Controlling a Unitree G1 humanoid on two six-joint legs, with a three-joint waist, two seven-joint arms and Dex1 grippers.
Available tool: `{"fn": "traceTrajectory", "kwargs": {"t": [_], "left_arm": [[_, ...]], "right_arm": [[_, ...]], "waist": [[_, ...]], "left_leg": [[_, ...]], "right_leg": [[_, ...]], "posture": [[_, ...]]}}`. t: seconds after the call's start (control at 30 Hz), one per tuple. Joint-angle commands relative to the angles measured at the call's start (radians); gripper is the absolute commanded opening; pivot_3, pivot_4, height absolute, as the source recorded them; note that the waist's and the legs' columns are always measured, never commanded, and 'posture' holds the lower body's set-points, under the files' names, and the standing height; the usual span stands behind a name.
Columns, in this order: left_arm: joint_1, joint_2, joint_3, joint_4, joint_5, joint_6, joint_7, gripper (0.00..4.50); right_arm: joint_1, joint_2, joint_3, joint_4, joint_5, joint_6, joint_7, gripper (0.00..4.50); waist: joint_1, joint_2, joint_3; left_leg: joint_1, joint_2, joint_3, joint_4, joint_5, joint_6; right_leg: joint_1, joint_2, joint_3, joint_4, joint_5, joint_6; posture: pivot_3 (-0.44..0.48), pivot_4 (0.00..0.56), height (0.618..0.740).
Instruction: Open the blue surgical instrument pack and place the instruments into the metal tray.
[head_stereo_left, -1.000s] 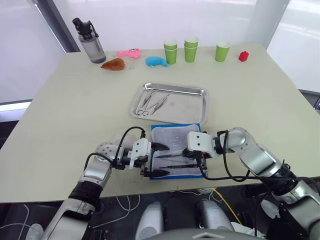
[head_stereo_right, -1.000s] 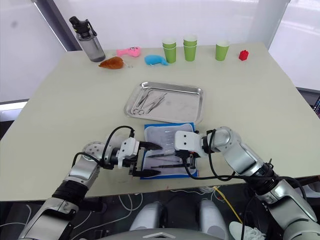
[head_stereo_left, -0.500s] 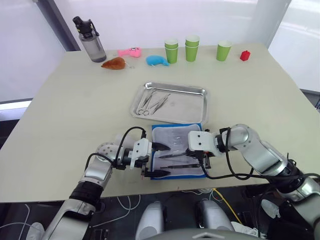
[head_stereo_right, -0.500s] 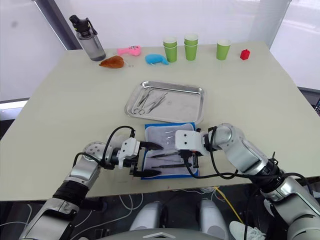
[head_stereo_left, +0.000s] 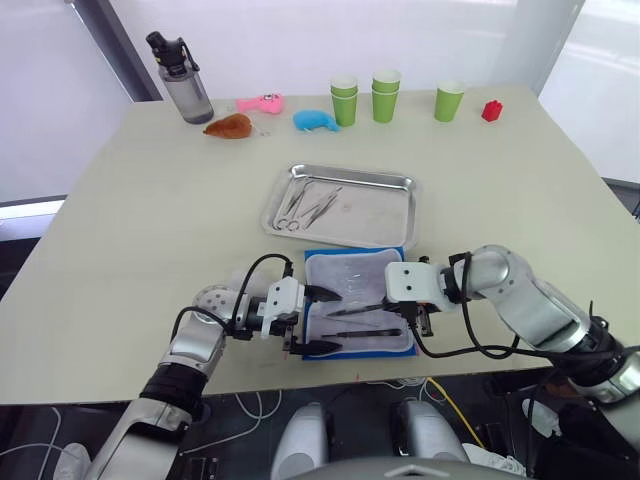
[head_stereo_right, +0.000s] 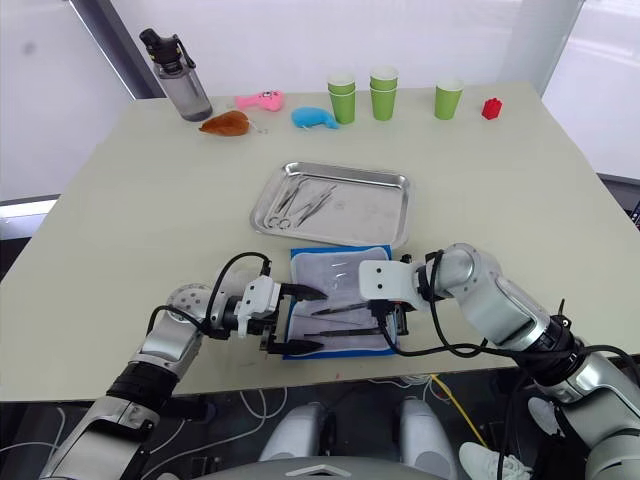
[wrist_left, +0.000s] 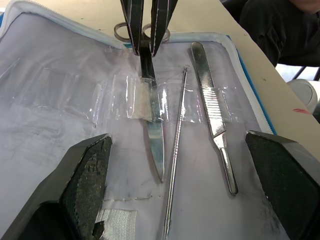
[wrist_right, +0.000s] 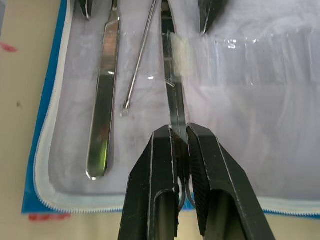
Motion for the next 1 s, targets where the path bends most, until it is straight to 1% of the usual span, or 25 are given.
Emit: {"fn": "traceTrajectory", "kwargs": {"t": [0.03,0.6,1.0], "left_arm": [[0.065,0.009,-0.077,0.116,0.113,0.052,0.031,4.5],[0.064,0.005,-0.079,0.129,0.117,0.044,0.031,4.5],[0.061,0.005,-0.078,0.14,0.117,0.037,0.028,4.5]], "right_arm": [[-0.037,-0.025,-0.06,-0.033,-0.005,0.007,-0.004,0.06],[-0.016,-0.161,-0.157,-0.082,0.077,-0.003,0.04,0.06],[0.021,-0.263,-0.227,-0.105,0.123,-0.016,0.07,0.06]], "waist": [[0.0,0.0,0.0],[0.0,-0.002,0.002],[0.0,-0.001,0.003]], "left_leg": [[0.0,0.0,0.0,0.0,0.0,0.0],[-0.003,-0.001,-0.006,0.0,0.0,0.0],[-0.004,-0.001,-0.008,-0.001,0.0,0.0]], "right_leg": [[0.0,-0.001,-0.001,0.0,0.0,0.0],[0.001,-0.003,-0.007,-0.004,0.0,0.0],[0.001,-0.004,-0.009,-0.005,0.0,0.0]], "posture": [[0.0,0.15,0.734],[0.0,0.15,0.734],[0.0,0.15,0.734]]}}
